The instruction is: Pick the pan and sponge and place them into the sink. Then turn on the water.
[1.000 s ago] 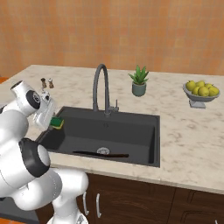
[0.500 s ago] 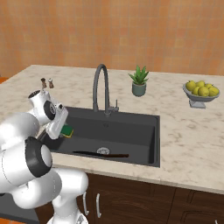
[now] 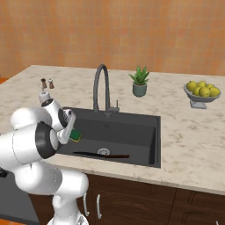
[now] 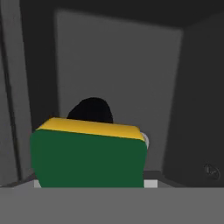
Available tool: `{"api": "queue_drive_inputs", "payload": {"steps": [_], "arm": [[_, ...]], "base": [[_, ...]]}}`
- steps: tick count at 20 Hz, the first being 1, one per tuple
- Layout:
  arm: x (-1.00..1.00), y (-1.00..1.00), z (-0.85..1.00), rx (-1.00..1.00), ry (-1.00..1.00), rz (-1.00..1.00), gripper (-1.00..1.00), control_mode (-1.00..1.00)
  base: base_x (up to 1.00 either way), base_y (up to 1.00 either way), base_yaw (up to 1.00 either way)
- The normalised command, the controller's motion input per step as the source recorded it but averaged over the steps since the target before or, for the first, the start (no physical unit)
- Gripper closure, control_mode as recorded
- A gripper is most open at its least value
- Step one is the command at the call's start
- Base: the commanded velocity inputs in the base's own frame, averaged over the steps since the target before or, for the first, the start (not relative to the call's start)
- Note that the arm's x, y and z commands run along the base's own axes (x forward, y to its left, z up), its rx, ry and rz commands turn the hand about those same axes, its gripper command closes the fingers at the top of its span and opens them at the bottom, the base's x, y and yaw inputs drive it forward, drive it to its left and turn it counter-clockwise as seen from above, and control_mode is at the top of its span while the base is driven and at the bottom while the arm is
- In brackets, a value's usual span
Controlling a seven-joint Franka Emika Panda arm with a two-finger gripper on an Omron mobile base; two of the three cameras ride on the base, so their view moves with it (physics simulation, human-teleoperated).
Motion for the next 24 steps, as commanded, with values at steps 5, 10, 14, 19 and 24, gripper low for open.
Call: {"api": "queue_drive_inputs", "payload": {"steps": [5, 10, 14, 19, 24], "arm": [[0.44, 0.04, -0.30, 0.01, 0.00, -0.01, 1.00, -1.00], [0.25, 0.19, -0.29, 0.00, 0.00, -0.06, 1.00, -1.00], [0.18, 0.05, -0.32, 0.00, 0.00, -0.07, 1.00, -1.00], [0.03, 0.00, -0.42, 0.00, 0.00, -0.10, 1.00, -1.00], [0.01, 0.00, -0.43, 0.00, 0.00, -0.09, 1.00, -1.00]], "base": [[0.00, 0.00, 0.00], [0.00, 0.00, 0.00], [0.00, 0.00, 0.00], [0.00, 0.00, 0.00], [0.00, 0.00, 0.00]]}}
